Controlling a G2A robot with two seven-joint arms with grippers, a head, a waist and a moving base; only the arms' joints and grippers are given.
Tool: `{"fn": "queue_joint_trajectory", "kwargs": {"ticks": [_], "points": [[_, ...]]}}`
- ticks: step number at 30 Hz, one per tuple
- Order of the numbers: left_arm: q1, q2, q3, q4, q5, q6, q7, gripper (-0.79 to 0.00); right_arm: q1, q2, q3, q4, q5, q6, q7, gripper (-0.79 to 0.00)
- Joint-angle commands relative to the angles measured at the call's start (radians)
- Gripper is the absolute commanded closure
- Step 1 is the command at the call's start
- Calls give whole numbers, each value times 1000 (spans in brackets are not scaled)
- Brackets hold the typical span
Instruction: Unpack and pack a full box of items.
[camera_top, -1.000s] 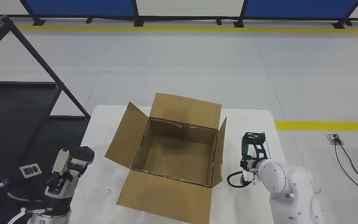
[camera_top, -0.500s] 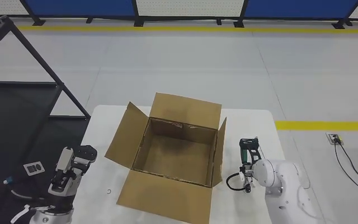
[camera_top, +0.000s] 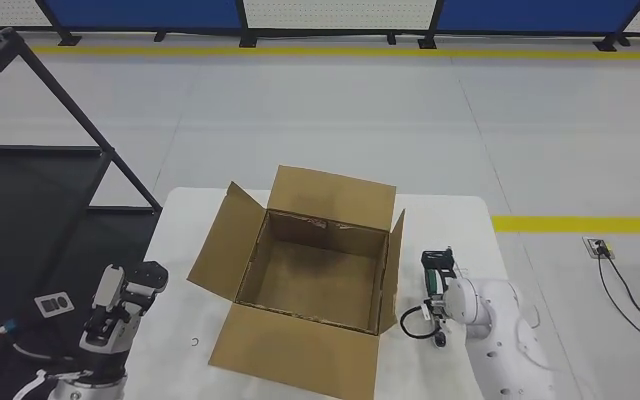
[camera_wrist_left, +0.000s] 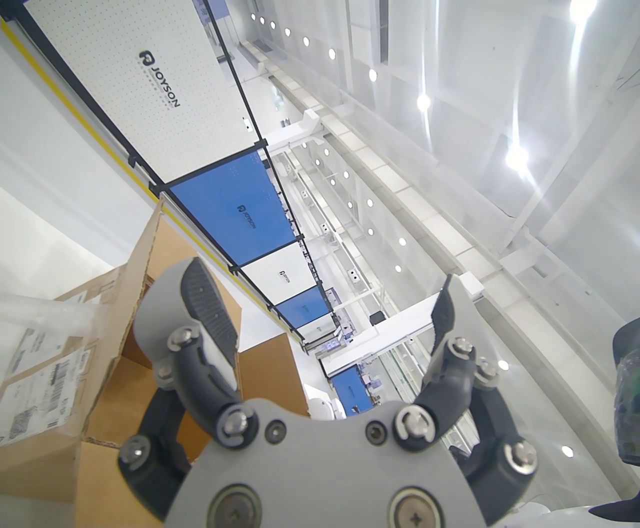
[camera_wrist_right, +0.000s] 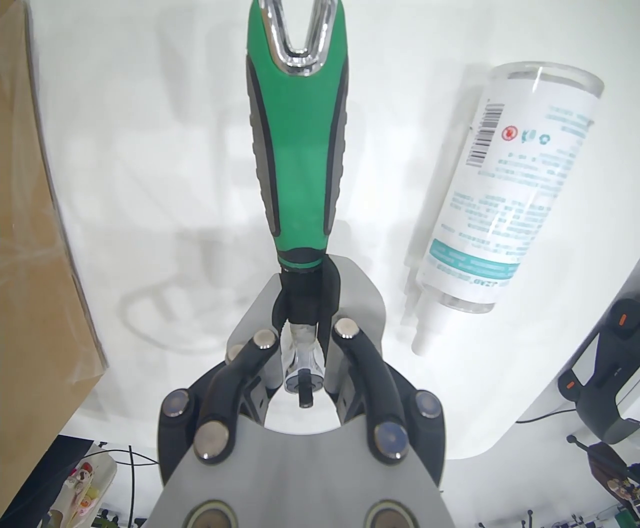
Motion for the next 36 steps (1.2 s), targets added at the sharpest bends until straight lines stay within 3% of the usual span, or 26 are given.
{"fn": "queue_joint_trajectory", "kwargs": {"ticks": [1, 3, 11, 15, 17, 20, 21, 22, 28, 36], "points": [[3, 0, -2, -1, 1, -1, 1, -785, 5, 0, -1, 10, 5, -1, -3, -142], [5, 0, -3, -2, -1, -2, 3, -785, 7, 1, -3, 17, 8, -1, -5, -225], [10, 1, -1, -4, 2, -5, 2, -785, 9, 5, -2, 15, 17, 13, -13, -259], [11, 1, 0, -4, 3, -6, 2, -785, -35, 8, 30, -80, 51, 39, -72, -280], [11, 1, 2, -5, 4, -6, 4, -785, -67, 9, 58, -139, 78, 69, -111, -262], [11, 2, 5, -7, 7, -8, 5, -785, -114, 10, 101, -218, 162, 77, -186, -145], [11, 2, 5, -7, 8, -8, 5, -785, -131, 11, 114, -240, 192, 66, -210, -37], [11, 2, 5, -7, 7, -8, 7, -785, -148, 11, 126, -262, 225, 56, -236, 0], [14, 2, -2, -3, 1, -10, 13, -785, -250, 18, 202, -335, 461, -110, -391, 0], [6, 3, 7, -5, 8, -4, 15, -785, -250, 18, 202, -335, 461, -110, -391, 0]]}}
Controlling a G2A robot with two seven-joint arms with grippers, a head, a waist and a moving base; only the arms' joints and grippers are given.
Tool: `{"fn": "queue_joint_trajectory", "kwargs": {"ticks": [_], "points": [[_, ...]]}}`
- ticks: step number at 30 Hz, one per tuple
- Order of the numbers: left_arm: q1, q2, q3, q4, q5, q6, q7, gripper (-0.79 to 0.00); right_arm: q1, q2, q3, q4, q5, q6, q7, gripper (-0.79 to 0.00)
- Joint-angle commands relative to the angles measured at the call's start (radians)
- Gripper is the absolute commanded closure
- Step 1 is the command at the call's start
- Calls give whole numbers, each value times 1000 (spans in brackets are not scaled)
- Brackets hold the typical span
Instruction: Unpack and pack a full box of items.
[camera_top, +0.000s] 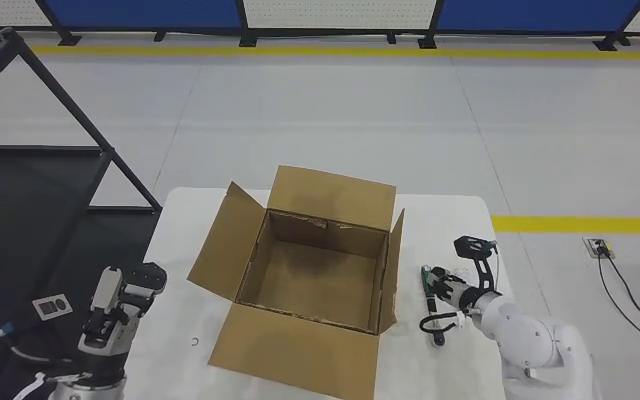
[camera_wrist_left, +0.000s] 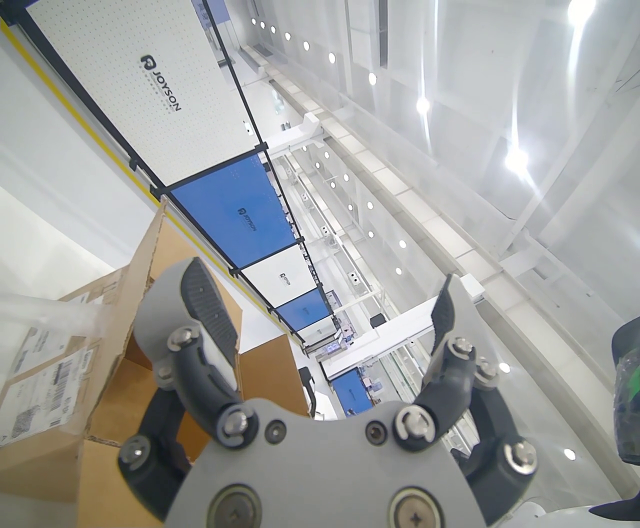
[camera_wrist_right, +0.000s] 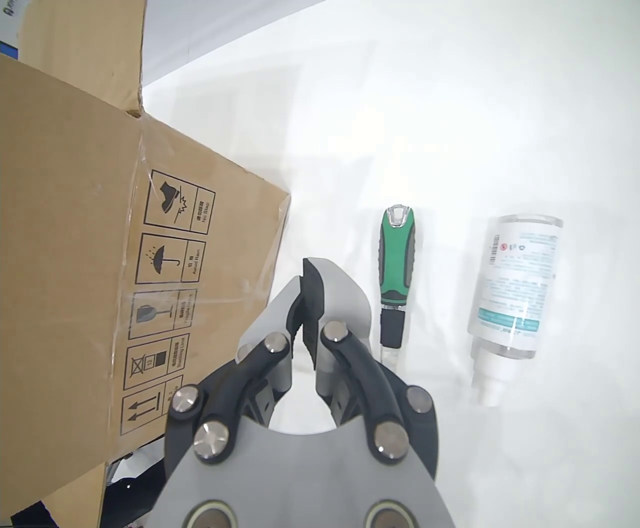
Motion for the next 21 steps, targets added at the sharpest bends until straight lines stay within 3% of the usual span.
{"fn": "queue_joint_trajectory", "kwargs": {"ticks": [1, 6, 21], "points": [[-3, 0, 4, -1, 5, 3, 0, -785, -7, 0, -10, 6, 10, -15, -14, 0], [-5, 1, 2, -1, 7, 4, 3, -785, 44, 3, -47, 109, 100, -100, -31, 0], [12, 1, -14, -5, -3, -7, 17, -785, 289, 7, -162, 479, 231, -199, -88, 0]]}}
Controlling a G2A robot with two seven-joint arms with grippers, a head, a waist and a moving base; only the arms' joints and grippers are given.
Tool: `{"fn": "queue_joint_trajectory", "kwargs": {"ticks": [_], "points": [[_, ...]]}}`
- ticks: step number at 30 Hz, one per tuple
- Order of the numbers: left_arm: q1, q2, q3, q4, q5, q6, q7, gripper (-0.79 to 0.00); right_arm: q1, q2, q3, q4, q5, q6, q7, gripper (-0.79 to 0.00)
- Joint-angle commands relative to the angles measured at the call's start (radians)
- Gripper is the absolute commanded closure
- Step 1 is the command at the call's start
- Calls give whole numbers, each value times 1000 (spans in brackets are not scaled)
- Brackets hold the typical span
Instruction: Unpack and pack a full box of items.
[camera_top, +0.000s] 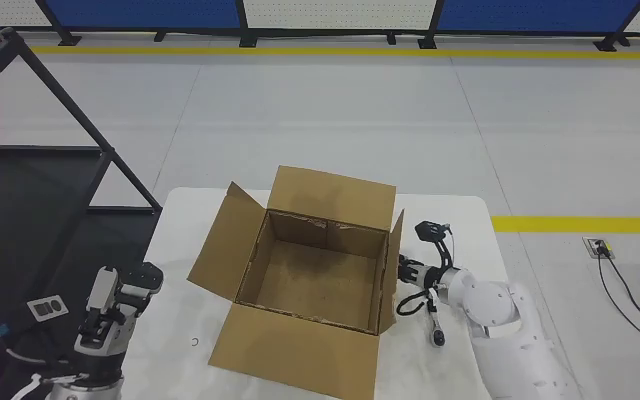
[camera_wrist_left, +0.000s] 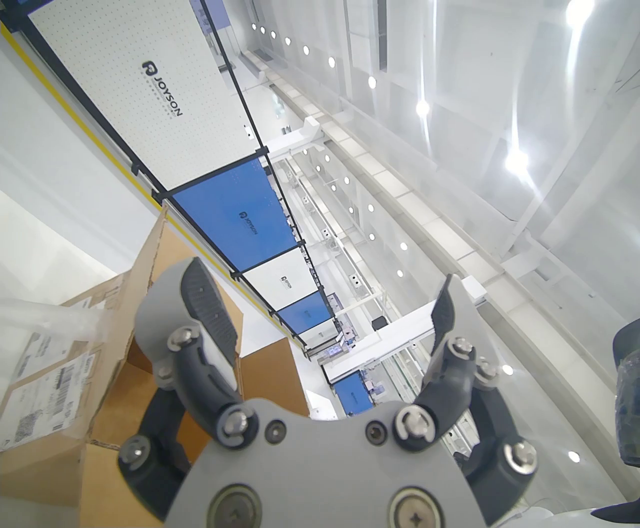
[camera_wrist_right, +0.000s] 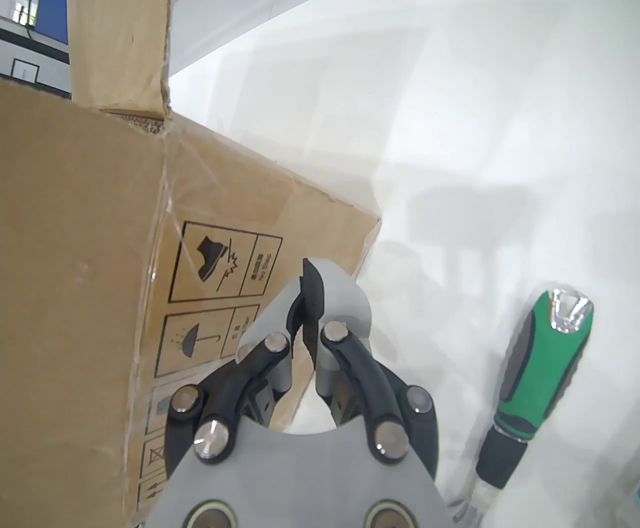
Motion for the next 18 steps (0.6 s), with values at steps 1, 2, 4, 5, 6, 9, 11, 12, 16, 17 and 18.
{"fn": "queue_joint_trajectory", "kwargs": {"ticks": [1, 2, 4, 5, 6, 9, 11, 12, 16, 17, 18], "points": [[5, 0, -3, -1, -2, -3, 3, -785, 26, 0, -14, 34, 8, -9, -4, 0], [8, 0, -6, -2, -3, -6, 5, -785, 39, 0, -21, 50, 11, -10, -9, 0], [14, -1, -11, -4, -6, -9, 9, -785, 64, 0, -36, 80, 23, -19, -13, 0], [17, -1, -15, -4, -7, -12, 12, -785, 77, 0, -44, 94, 26, -22, -13, 0], [21, -1, -18, -5, -9, -15, 14, -785, 89, -1, -51, 107, 31, -27, -13, 0], [33, -2, -27, -6, -15, -21, 20, -785, 122, -1, -73, 142, 38, -32, -20, 0], [40, -3, -32, -7, -20, -25, 23, -785, 144, -2, -86, 164, 43, -33, -26, 0], [43, -3, -35, -7, -21, -27, 24, -785, 155, -2, -94, 174, 44, -33, -28, 0], [56, -4, -45, -9, -28, -36, 30, -785, 195, -3, -120, 207, 49, -34, -33, 0], [58, -4, -47, -9, -31, -38, 31, -785, 204, -4, -126, 215, 53, -35, -34, 0], [60, -4, -49, -9, -33, -40, 32, -785, 212, -4, -134, 222, 53, -36, -34, 0]]}}
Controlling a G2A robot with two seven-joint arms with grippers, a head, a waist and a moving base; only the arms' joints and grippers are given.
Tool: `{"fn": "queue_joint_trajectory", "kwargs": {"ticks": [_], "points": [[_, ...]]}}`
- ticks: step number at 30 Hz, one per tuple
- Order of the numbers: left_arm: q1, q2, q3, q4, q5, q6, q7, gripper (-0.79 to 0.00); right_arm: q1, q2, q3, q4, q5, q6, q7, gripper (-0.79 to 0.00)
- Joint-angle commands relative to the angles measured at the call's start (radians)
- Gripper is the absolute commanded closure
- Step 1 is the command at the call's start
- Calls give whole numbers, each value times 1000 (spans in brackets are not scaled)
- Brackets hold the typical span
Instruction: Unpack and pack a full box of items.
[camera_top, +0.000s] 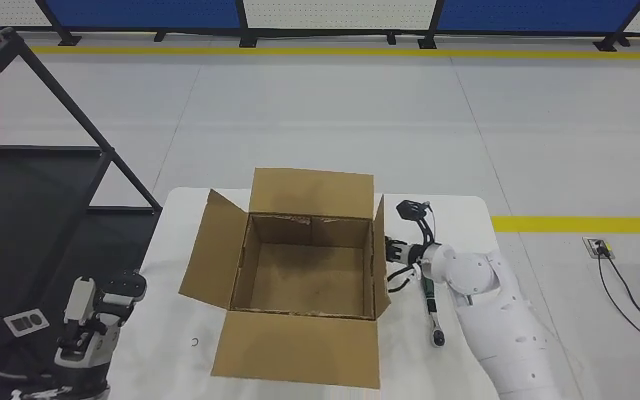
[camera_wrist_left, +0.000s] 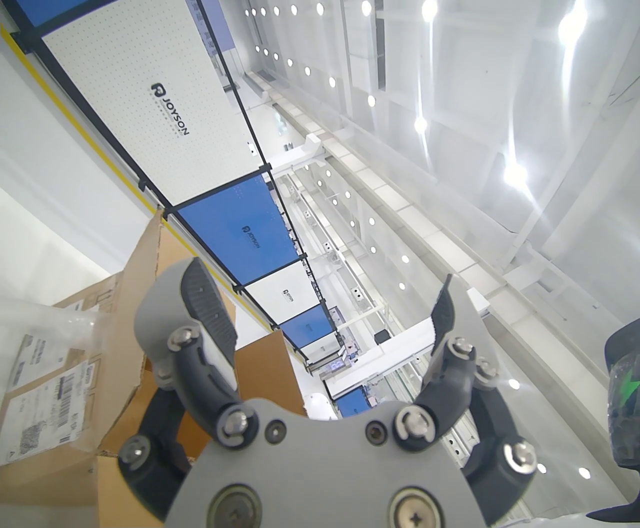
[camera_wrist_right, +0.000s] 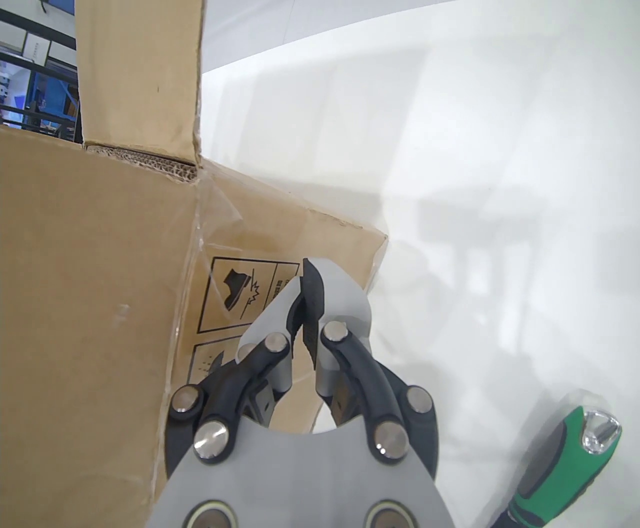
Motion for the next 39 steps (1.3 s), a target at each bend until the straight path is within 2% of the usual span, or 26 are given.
{"fn": "queue_joint_trajectory", "kwargs": {"ticks": [1, 6, 10, 11, 13, 14, 19, 23, 25, 27, 28, 29, 30, 39], "points": [[4, 0, -3, 0, -4, -3, 0, -785, 14, -1, -12, 13, 2, -1, -1, 0], [11, -1, -11, 3, -16, -10, 0, -785, 43, 0, -33, 41, -3, 10, -15, 0], [11, -2, -12, 8, -24, -10, -5, -785, 12, 17, -4, -29, -34, 0, -8, 0], [9, -1, -10, 9, -24, -7, -10, -785, -8, 24, 10, -66, -52, 1, -3, -28], [3, -1, -3, 9, -20, -1, -19, -785, -61, 37, 41, -164, -82, 13, 12, -182], [-2, -1, 1, 9, -17, 3, -24, -785, -93, 43, 58, -220, -98, 25, 20, -222], [-31, 2, 27, 6, 0, 24, -49, -785, -259, 69, 130, -501, -190, 133, 81, -289], [-55, 3, 48, 7, 16, 40, -62, -785, -368, 83, 179, -651, -250, 179, 116, -348], [-65, 4, 58, 7, 23, 47, -66, -785, -411, 89, 195, -705, -272, 190, 130, -413], [-72, 5, 65, 9, 28, 50, -67, -785, -449, 93, 212, -746, -289, 210, 130, -517], [-75, 5, 67, 10, 30, 52, -67, -785, -466, 95, 220, -765, -294, 214, 130, -594], [-77, 5, 69, 11, 32, 53, -67, -785, -483, 97, 230, -781, -304, 223, 128, -727], [-79, 5, 71, 12, 33, 55, -66, -785, -499, 99, 236, -800, -315, 231, 126, -785], [-87, 6, 91, 9, 42, 63, -66, -785, -510, 100, 238, -813, -320, 229, 126, -785]]}}
